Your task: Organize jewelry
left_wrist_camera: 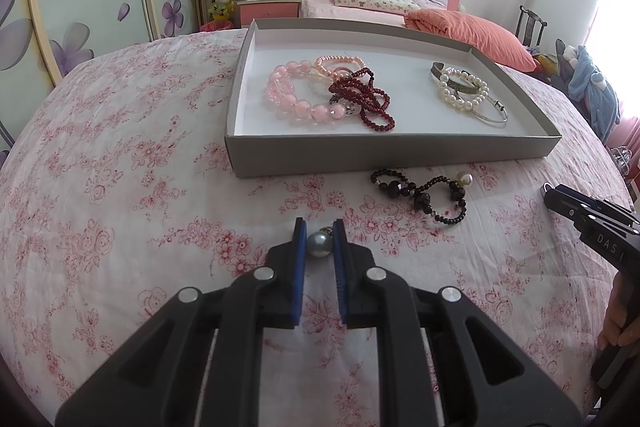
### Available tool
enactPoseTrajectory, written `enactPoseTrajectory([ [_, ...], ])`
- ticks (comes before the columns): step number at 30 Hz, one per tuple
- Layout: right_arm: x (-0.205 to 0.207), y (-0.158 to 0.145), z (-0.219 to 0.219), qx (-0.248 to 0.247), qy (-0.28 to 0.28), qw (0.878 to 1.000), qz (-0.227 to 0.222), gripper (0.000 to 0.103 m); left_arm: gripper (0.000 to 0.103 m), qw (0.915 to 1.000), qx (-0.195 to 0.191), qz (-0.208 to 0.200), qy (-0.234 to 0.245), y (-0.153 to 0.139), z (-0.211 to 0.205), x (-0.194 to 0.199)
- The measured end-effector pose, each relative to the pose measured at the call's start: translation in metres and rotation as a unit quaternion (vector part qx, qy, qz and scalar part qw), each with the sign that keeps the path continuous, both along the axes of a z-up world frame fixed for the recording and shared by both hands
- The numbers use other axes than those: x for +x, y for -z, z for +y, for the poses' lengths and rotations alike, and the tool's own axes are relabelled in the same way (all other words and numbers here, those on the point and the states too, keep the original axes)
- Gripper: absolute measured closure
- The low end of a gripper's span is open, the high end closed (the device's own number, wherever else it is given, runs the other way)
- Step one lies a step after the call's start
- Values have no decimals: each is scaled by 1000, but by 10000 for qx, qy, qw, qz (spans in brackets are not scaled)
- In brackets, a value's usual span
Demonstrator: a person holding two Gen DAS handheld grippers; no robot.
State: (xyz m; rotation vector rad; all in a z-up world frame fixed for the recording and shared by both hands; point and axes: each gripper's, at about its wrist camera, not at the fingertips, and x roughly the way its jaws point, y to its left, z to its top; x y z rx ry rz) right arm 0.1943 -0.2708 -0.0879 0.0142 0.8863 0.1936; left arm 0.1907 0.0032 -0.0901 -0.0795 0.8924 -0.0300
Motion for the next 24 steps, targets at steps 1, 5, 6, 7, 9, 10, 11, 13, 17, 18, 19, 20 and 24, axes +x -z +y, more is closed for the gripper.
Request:
enactPoseTrajectory([
  [1,0,0,0,2,0,10000,0,81,89,10000,0,0,0,0,0,0],
  [5,0,0,0,8,0,10000,1,81,89,10000,0,0,0,0,0,0],
  [6,0,0,0,9,0,10000,2,81,89,10000,0,0,0,0,0,0],
  [7,0,0,1,13,-1,10000,3,81,89,10000,0,-1,0,0,0,0],
  [9,0,0,0,13,-1,10000,3,81,89,10000,0,0,1,0,0,0],
  [10,0,0,1,13,-1,10000,3,81,89,10000,0,0,1,0,0,0],
  [11,0,0,0,10,-1,10000,3,81,89,10000,0,0,0,0,0,0],
  [13,0,0,0,4,-1,10000,2,81,89,10000,-8,0,-3,0,0,0],
  [17,1,1,0,-6,-3,10000,5,81,89,10000,-38,-3,-18,0,1,0],
  [18,1,1,1,3,-3,10000,7,81,89,10000,-31,-3,-19,0,1,0],
  [19,1,1,1,29,0,10000,6,81,89,10000,-7,-3,-19,-1,1,0],
  [20,2,1,1,51,10,10000,5,81,89,10000,11,-6,-18,0,1,0],
  [24,-3,-2,3,238,9,9997,46,81,89,10000,42,-15,-19,-1,1,-2],
])
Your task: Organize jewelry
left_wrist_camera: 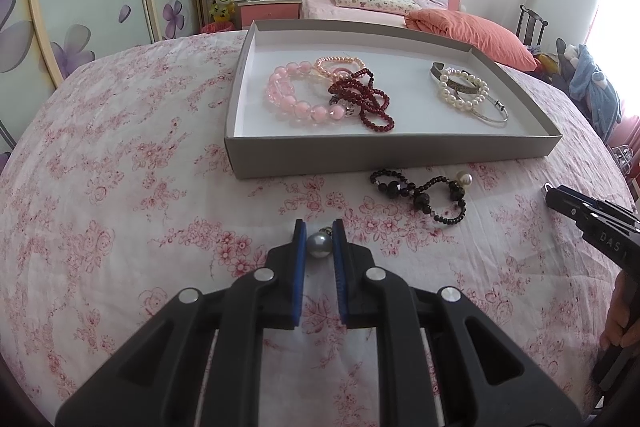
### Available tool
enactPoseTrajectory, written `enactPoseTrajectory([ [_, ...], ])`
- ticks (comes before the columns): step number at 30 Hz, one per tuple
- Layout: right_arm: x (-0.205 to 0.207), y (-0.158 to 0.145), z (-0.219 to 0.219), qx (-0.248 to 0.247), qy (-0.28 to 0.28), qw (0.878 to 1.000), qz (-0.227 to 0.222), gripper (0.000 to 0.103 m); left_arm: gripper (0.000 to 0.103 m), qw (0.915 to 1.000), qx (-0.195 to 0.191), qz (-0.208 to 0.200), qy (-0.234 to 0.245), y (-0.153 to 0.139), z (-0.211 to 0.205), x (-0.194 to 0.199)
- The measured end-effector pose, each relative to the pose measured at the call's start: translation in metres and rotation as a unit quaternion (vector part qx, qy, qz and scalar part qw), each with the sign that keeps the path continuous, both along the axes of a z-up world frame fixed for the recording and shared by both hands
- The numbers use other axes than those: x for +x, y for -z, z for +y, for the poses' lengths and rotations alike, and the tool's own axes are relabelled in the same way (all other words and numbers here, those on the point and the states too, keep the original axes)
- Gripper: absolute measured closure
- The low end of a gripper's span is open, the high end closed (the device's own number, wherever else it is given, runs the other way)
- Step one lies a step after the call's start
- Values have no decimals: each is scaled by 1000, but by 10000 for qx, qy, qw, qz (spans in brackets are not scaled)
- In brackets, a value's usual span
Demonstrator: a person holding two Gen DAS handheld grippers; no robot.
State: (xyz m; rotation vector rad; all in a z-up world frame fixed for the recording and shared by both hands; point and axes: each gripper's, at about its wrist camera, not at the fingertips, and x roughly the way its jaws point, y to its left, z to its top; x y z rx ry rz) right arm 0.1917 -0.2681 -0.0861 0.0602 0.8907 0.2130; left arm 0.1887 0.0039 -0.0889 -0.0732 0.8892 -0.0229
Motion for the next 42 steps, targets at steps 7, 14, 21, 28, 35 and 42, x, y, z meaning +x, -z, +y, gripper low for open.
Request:
enactPoseTrajectory([
  [7,-11,-29,9,118,-86,9988,-464,81,89,9995,-125,-266,-61,-21,3,-10],
  [14,-21,-70,20,23,-106,9901,-1399,81,89,9937,-103,-1113,-2,-69,-5,-23],
  [21,-34,-98,20,29,-123,9749,-2224,81,89,9838,51,-1790,107,-100,-23,-28],
  [28,-41,-115,22,119,-65,9596,-2812,81,89,9792,111,-2021,125,-105,-34,-22],
  [35,-30,-116,29,94,-41,9567,-2909,81,89,9768,190,-2132,75,-105,-34,-15],
  [42,-24,-115,31,98,-78,9572,-2893,81,89,9767,192,-2136,72,-105,-35,-8],
])
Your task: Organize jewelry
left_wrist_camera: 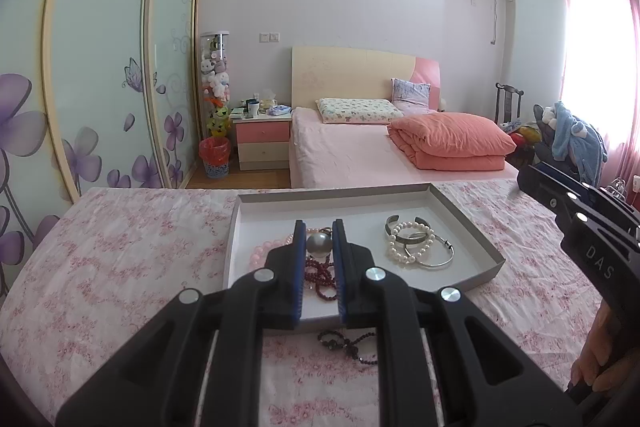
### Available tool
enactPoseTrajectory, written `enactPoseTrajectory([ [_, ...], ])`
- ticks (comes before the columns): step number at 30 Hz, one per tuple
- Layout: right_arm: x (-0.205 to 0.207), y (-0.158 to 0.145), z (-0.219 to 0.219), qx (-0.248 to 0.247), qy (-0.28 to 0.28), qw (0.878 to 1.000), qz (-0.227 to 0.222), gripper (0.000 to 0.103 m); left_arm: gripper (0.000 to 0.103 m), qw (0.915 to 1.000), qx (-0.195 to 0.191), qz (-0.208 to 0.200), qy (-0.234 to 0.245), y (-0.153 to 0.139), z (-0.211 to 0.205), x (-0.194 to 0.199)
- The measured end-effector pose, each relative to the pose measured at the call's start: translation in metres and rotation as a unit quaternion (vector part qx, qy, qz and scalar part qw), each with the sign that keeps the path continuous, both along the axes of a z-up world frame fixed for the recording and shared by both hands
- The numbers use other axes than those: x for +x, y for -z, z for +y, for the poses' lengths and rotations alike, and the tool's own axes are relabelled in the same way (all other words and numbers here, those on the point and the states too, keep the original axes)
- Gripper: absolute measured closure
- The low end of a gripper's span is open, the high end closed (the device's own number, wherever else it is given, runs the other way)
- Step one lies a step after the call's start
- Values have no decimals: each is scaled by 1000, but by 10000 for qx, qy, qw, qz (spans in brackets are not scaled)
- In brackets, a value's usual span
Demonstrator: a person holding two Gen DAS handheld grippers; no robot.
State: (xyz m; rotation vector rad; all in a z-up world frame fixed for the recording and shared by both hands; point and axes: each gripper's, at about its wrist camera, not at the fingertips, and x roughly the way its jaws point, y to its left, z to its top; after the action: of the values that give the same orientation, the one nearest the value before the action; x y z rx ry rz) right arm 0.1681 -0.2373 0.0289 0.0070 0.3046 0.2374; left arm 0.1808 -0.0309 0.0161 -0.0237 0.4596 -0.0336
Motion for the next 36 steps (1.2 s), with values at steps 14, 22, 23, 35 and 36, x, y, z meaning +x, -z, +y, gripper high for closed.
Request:
enactPoseTrajectory([
  [14,31,16,-6,137,-138,9984,523,83,89,9990,-346,252,100,11,9,36],
  [22,45,58,-26,120,-344,9821,1847,91,89,9964,-697,484,19,21,29,49],
  [23,48,68,-22,59,-500,9746,2182,86,89,9965,-697,464,12,21,30,49],
  [35,64,116,8,-724,-382,9570,2784,80,89,9975,-622,348,-3,17,33,37],
  [36,62,115,6,-690,-379,9560,2828,80,89,9975,-630,332,0,17,34,36],
])
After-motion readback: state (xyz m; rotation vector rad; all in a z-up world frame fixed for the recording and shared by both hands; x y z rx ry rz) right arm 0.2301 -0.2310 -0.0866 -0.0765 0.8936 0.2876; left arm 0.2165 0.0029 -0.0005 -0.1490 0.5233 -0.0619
